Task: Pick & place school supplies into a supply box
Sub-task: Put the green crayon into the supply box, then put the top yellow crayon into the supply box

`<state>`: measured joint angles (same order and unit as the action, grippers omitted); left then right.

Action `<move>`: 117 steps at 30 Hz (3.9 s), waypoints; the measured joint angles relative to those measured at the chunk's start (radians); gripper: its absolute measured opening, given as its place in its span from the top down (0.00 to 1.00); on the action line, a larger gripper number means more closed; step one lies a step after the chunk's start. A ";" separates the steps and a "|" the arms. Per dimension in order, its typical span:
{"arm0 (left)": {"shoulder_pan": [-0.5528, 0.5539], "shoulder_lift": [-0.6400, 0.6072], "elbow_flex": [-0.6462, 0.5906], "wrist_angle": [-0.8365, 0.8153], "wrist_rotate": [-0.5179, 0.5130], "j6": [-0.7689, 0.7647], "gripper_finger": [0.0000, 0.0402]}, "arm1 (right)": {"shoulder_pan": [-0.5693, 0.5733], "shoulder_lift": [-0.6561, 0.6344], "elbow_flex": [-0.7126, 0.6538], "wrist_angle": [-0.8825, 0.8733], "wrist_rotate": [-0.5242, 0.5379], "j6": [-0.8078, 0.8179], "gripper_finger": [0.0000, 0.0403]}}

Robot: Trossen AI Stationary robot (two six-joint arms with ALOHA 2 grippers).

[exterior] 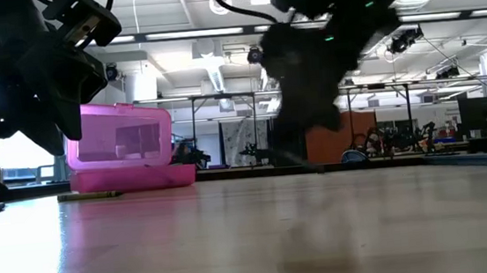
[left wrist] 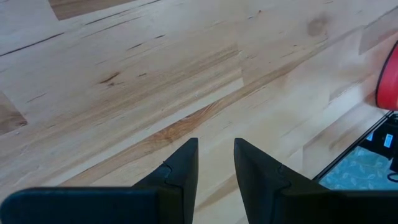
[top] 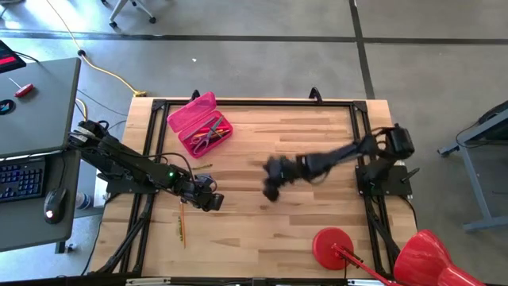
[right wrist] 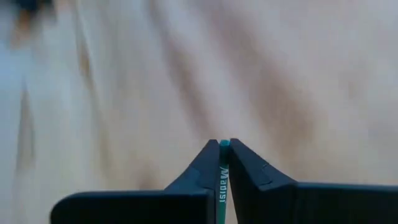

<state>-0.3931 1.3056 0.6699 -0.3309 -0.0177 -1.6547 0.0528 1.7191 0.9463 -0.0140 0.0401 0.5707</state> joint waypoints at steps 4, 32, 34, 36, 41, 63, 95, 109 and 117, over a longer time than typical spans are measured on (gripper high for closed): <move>0.000 0.000 0.000 0.000 0.000 0.000 0.67 | -0.179 0.000 0.000 0.277 -0.046 -0.123 0.99; 0.000 0.000 0.000 0.000 0.000 0.000 0.67 | -0.411 0.644 0.752 0.513 -0.097 -0.065 0.99; 0.000 0.000 0.000 0.000 0.000 0.000 0.67 | -0.408 0.667 0.773 0.487 -0.089 -0.068 0.99; 0.000 0.000 0.000 0.000 0.000 0.000 0.67 | -0.406 0.671 0.777 0.462 -0.087 -0.098 0.99; 0.000 0.000 0.000 0.000 0.000 0.000 0.67 | -0.406 0.669 0.780 0.398 -0.034 -0.134 0.99; 0.000 0.000 0.000 0.103 0.004 0.027 0.67 | -0.433 0.668 0.780 0.253 -0.122 -0.090 0.99; 0.000 0.001 0.000 0.102 0.003 0.027 0.67 | -0.445 0.667 0.779 0.272 -0.122 -0.062 0.87; 0.000 0.001 0.000 0.102 0.003 0.026 0.67 | -0.444 0.646 0.779 0.276 -0.330 -0.142 0.61; 0.000 0.001 0.000 0.102 0.007 0.026 0.67 | -0.436 0.597 0.779 0.253 -0.352 -0.266 0.65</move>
<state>-0.3929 1.3064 0.6701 -0.2285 -0.0104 -1.6286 -0.3827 2.3165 1.7248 0.2393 -0.3117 0.3046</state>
